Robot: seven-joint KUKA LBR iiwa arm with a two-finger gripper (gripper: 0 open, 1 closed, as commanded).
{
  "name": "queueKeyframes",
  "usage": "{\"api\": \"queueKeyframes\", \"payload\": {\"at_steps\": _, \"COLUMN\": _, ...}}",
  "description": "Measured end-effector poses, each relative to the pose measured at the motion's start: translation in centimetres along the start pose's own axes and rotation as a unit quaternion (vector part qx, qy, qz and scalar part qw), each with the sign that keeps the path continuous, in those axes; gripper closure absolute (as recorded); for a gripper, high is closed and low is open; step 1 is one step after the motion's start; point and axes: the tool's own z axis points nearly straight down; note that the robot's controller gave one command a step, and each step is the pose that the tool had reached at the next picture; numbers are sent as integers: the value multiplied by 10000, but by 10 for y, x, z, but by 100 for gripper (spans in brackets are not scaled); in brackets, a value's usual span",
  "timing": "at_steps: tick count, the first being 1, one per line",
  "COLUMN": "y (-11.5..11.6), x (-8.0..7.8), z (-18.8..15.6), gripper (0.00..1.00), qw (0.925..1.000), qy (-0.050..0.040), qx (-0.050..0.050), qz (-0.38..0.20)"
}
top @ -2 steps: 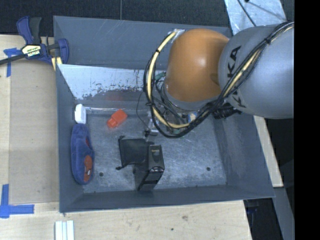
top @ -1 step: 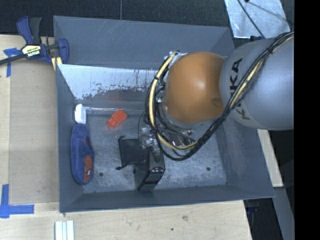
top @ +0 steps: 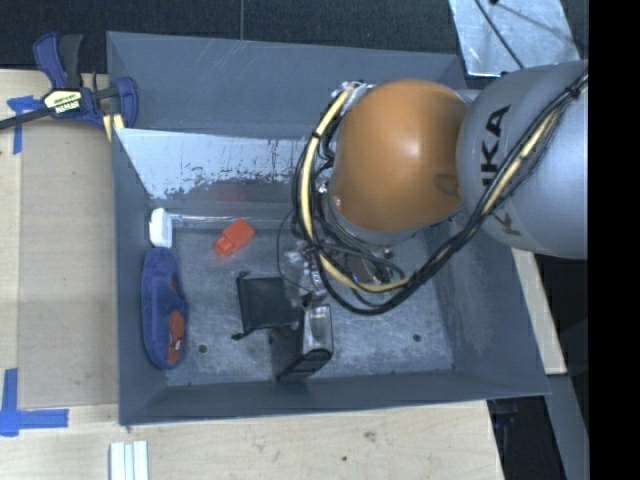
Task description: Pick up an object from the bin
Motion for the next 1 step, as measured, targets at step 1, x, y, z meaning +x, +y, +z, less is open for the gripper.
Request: {"api": "queueKeyframes", "payload": {"at_steps": 1, "y": -1, "x": 27, "z": 26, "gripper": 100, "qw": 9806, "qy": 53, "qx": -12, "qz": -1958}}
